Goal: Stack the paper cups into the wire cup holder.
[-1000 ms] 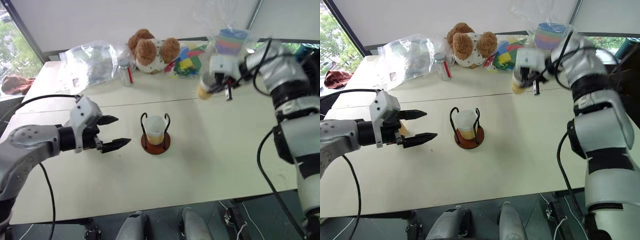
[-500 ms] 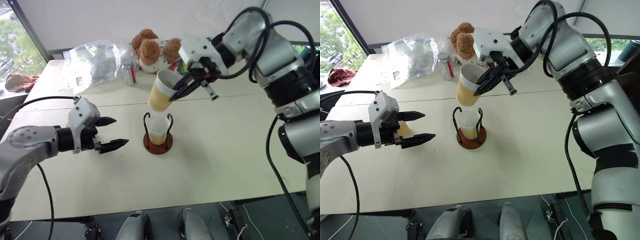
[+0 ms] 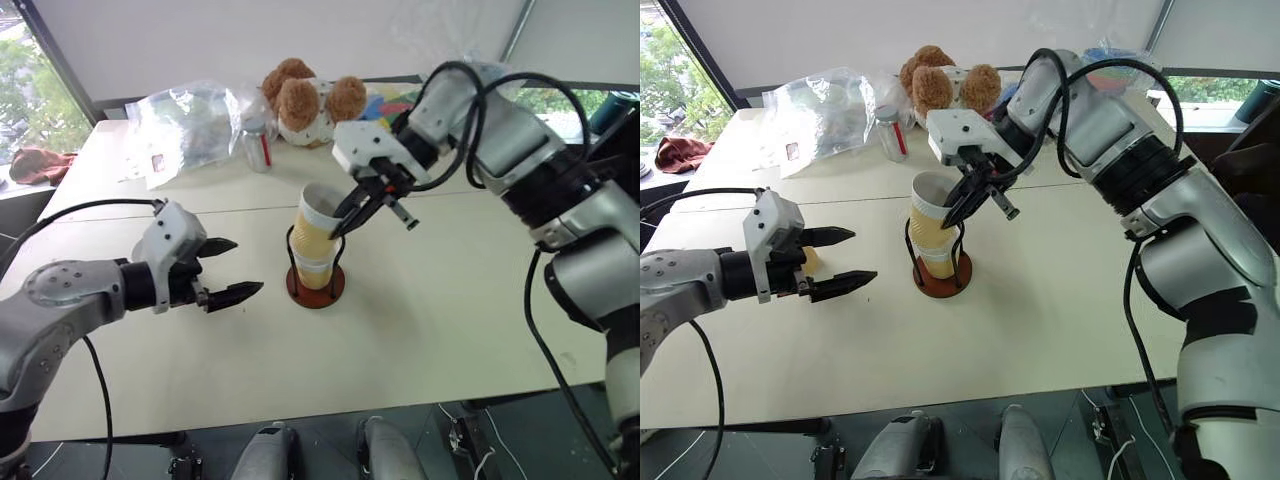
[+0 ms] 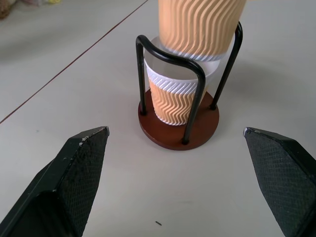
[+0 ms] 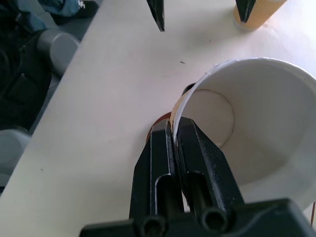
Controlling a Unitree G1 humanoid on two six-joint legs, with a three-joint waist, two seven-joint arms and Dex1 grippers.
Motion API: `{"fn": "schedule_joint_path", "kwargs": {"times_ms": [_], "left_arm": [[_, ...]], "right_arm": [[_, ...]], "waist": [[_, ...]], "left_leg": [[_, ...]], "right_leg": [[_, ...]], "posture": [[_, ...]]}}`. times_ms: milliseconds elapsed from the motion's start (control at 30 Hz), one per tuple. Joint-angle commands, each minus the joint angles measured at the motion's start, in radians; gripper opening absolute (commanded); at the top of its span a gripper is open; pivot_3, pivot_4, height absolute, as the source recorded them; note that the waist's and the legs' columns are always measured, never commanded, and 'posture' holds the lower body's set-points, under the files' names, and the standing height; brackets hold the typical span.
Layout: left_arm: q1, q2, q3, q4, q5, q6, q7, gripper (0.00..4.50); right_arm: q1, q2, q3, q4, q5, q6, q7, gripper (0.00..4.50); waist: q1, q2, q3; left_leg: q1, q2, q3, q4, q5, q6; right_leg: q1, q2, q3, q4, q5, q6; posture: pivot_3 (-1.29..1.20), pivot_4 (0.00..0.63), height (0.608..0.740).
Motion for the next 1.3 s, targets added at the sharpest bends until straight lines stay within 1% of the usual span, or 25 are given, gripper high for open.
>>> {"fn": "schedule_joint_path", "kwargs": {"times_ms": [33,233,333,400,467,600,633,733,767,867,933,1033,1100,1200,1300], "left_arm": [[-0.004,-0.003,0.031,-0.027,-0.009,-0.003,0.010,4.50],[-0.005,-0.015,0.027,-0.032,-0.011,-0.007,0.023,4.50],[-0.007,-0.018,0.023,-0.029,-0.007,-0.010,0.025,4.50],[-0.011,-0.019,0.019,-0.025,-0.005,-0.012,0.024,4.50],[-0.018,-0.021,0.014,-0.021,-0.002,-0.014,0.024,4.50],[-0.027,-0.023,0.007,-0.018,-0.001,-0.014,0.024,4.50],[-0.029,-0.024,0.006,-0.018,-0.001,-0.014,0.024,4.50],[-0.034,-0.020,0.009,-0.018,0.011,-0.023,0.025,4.50],[-0.043,-0.015,0.014,-0.015,0.019,-0.027,0.028,4.50],[-0.058,0.036,0.038,-0.003,0.065,-0.045,0.017,4.50],[-0.052,0.110,0.052,0.020,0.119,-0.067,-0.019,4.50],[-0.035,0.224,0.058,0.101,0.235,-0.144,-0.071,4.50],[-0.023,0.269,0.072,0.171,0.288,-0.188,-0.100,4.50],[0.009,0.338,0.100,0.238,0.291,-0.199,-0.216,4.50],[0.042,0.394,0.122,0.304,0.318,-0.242,-0.315,4.50]], "right_arm": [[-0.051,0.023,-0.007,0.047,-0.031,-0.043,0.001,0.09],[-0.069,0.044,0.015,0.099,-0.060,-0.087,0.001,0.09],[-0.073,0.028,0.047,0.086,-0.041,-0.101,0.001,0.09],[-0.075,0.019,0.064,0.077,-0.030,-0.107,0.001,0.62],[-0.077,0.014,0.074,0.074,-0.023,-0.108,0.001,1.39],[-0.081,0.028,0.051,0.098,-0.030,-0.103,0.001,3.52],[-0.083,0.032,0.038,0.104,-0.027,-0.097,0.001,3.94],[-0.084,0.036,-0.030,0.123,-0.017,-0.064,0.001,3.94],[-0.083,0.036,-0.079,0.132,-0.008,-0.038,0.001,3.94],[-0.064,0.035,-0.263,0.129,0.032,0.078,-0.007,3.94],[-0.015,0.021,-0.401,0.062,0.109,0.210,-0.046,3.94],[0.128,-0.019,-0.585,-0.129,0.237,0.416,-0.134,3.94],[0.248,-0.043,-0.675,-0.267,0.284,0.515,-0.215,3.94],[0.445,-0.089,-0.771,-0.450,0.327,0.620,-0.304,3.94],[0.595,-0.113,-0.821,-0.606,0.352,0.693,-0.381,3.94]], "waist": [[0.000,0.000,0.000],[0.000,0.000,0.000],[0.000,0.000,0.000],[0.001,0.000,0.000],[0.001,0.000,0.000],[0.000,0.000,0.000],[0.000,0.000,0.000],[0.000,0.000,0.000],[0.000,0.000,0.000],[0.004,0.000,0.000],[0.004,0.000,0.000],[0.006,-0.001,0.000],[0.007,-0.001,-0.001],[0.006,-0.001,0.000],[0.005,0.000,0.000]], "left_leg": [[0.000,0.000,0.000,0.000,0.000,0.000],[0.000,0.000,0.000,0.000,0.000,0.000],[0.000,0.000,0.000,0.000,0.000,0.000],[0.000,0.000,0.000,0.000,0.000,0.000],[0.000,0.000,0.000,0.000,0.000,0.000],[0.000,0.000,0.000,0.000,0.000,0.000],[0.000,0.000,0.000,0.000,0.000,0.000],[0.000,0.000,0.000,0.000,0.000,0.000],[0.000,0.000,0.000,0.000,0.000,0.000],[0.000,0.000,0.000,0.000,0.000,0.000],[0.000,0.000,-0.001,0.000,0.000,0.000],[0.000,0.000,-0.001,-0.001,0.000,0.000],[0.000,0.000,-0.001,-0.001,-0.001,0.001],[0.000,0.000,0.000,-0.001,-0.003,0.005],[-0.001,0.000,0.001,-0.001,-0.004,0.007]], "right_leg": [[0.000,0.000,0.000,0.000,0.000,0.000],[0.000,0.000,0.000,0.000,0.000,0.000],[0.000,0.000,0.000,0.000,0.000,0.000],[0.000,0.000,0.000,0.000,0.000,0.000],[0.000,0.000,0.000,0.000,0.000,0.000],[0.000,0.000,0.000,0.000,0.000,0.000],[0.000,0.000,0.000,0.000,0.000,0.000],[0.000,0.000,0.000,0.000,0.000,0.000],[0.000,0.000,0.000,0.000,0.000,0.000],[0.000,0.000,0.000,0.000,0.000,0.000],[0.000,0.000,0.000,0.000,0.000,0.000],[0.000,0.000,0.000,-0.001,0.000,0.000],[0.001,0.000,0.000,-0.001,0.000,0.000],[0.001,-0.001,0.000,-0.001,0.000,0.000],[0.000,-0.001,0.000,-0.001,0.000,0.000]], "posture": [[0.00,0.150,0.740],[0.00,0.150,0.740],[0.00,0.150,0.740],[0.00,0.150,0.740],[0.00,0.150,0.740],[0.00,0.150,0.740],[0.00,0.150,0.740],[0.00,0.150,0.740],[0.00,0.150,0.740],[0.00,0.150,0.740],[0.00,0.150,0.740],[0.00,0.150,0.740],[0.00,0.150,0.740],[0.00,0.150,0.740],[0.00,0.150,0.740]]}}
